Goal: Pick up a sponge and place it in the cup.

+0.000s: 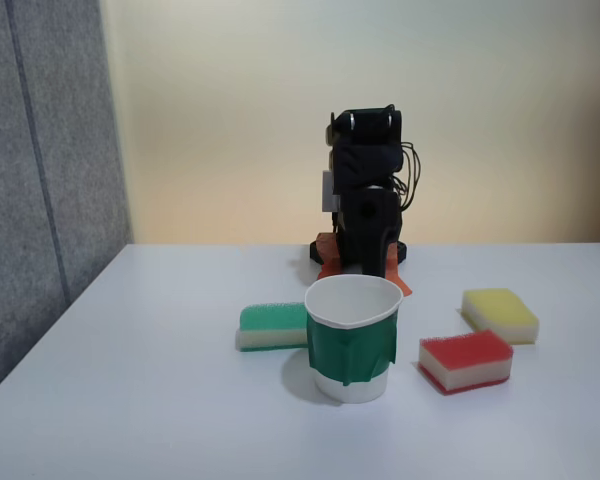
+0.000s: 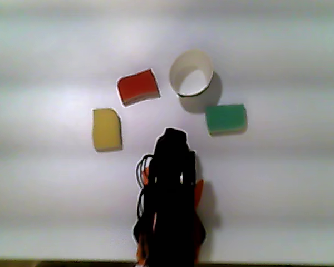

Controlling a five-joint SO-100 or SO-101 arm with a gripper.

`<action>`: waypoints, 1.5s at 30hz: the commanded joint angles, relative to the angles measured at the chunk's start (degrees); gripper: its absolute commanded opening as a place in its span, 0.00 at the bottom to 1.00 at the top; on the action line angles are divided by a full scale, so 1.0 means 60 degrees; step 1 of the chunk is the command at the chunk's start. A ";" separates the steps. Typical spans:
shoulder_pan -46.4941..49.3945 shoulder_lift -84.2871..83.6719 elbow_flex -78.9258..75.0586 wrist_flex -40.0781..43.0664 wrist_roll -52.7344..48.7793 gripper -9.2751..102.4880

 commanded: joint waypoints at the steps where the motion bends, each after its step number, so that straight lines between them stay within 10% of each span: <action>1: 0.0015 0.0161 0.0469 0.0176 -0.0059 0.08; 18: -0.0117 0.0161 0.0117 -0.0967 -0.0015 0.08; 45: -0.2139 -1.1250 -1.2773 0.2871 0.0557 0.08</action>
